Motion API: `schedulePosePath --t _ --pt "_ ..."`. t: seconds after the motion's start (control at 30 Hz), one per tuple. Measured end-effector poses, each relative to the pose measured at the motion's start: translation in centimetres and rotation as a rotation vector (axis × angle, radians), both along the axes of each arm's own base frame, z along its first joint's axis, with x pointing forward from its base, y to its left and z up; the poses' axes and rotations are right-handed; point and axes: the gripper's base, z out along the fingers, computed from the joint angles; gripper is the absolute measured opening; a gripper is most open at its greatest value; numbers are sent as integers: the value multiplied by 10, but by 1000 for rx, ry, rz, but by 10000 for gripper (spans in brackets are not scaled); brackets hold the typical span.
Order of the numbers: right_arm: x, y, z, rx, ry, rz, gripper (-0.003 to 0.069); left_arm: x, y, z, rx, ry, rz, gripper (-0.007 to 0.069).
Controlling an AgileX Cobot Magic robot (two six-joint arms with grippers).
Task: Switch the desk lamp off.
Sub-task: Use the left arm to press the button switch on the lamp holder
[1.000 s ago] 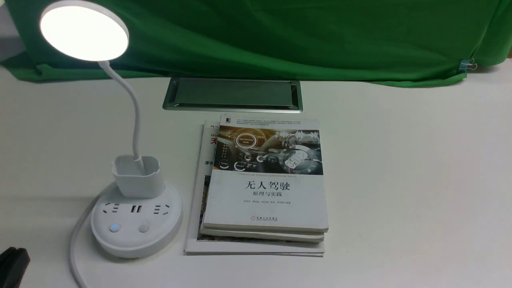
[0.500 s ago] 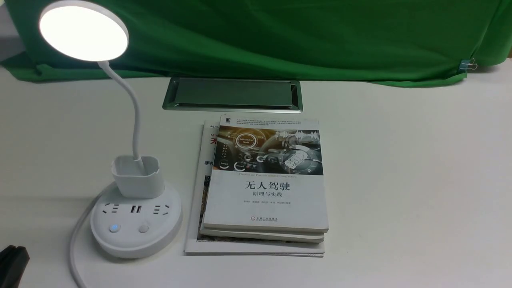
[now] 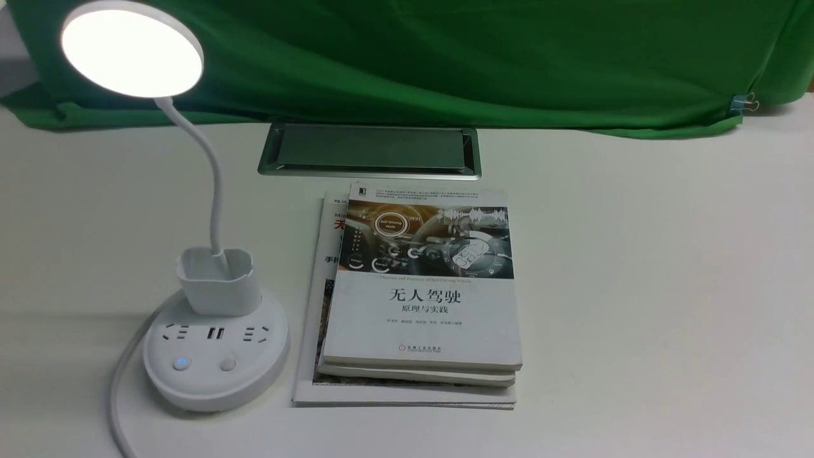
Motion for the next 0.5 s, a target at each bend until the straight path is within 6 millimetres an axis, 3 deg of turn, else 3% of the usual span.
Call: schedulePosePath --t 0.1,0.2,0.23,0.33,0.5 --pt "0 0 0 0 0 0 36 -1 0 10 -23 -21 -6 19" --pt "0 0 0 0 0 0 36 -2 -1 40 -31 -28 -21 19" --pt "0 0 0 0 0 0 36 -3 -2 60 -39 -22 -36 19" --pt "0 0 0 0 0 0 36 6 -8 92 -32 130 -86 19" --pt "0 0 0 0 0 0 36 30 -14 105 22 376 -126 19"
